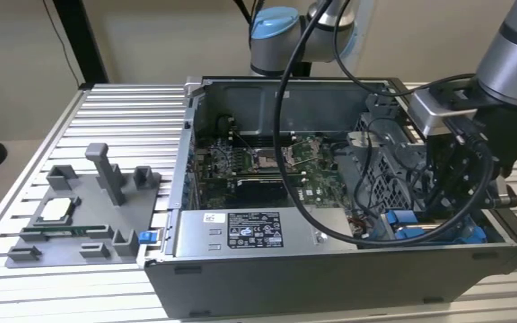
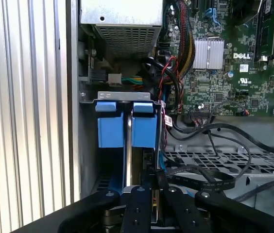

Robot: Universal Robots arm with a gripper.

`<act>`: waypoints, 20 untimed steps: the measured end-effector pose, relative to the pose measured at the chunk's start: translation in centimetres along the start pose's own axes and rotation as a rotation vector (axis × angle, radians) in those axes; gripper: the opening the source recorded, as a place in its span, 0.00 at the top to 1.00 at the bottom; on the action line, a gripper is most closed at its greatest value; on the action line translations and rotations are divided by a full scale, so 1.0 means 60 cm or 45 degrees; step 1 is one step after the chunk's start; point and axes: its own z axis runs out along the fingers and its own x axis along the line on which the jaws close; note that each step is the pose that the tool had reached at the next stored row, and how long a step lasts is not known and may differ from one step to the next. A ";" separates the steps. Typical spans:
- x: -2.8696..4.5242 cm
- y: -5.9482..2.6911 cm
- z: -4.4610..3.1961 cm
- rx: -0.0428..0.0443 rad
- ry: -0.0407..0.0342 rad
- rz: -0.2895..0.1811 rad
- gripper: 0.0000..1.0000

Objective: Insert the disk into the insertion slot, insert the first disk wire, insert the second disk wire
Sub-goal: 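Insert the second disk wire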

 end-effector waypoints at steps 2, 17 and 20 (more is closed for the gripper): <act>0.000 0.000 0.002 0.000 -0.0001 0.000 1.00; -0.001 0.001 0.017 0.000 0.0057 0.000 1.00; -0.001 0.001 0.021 0.000 -0.0015 0.000 0.00</act>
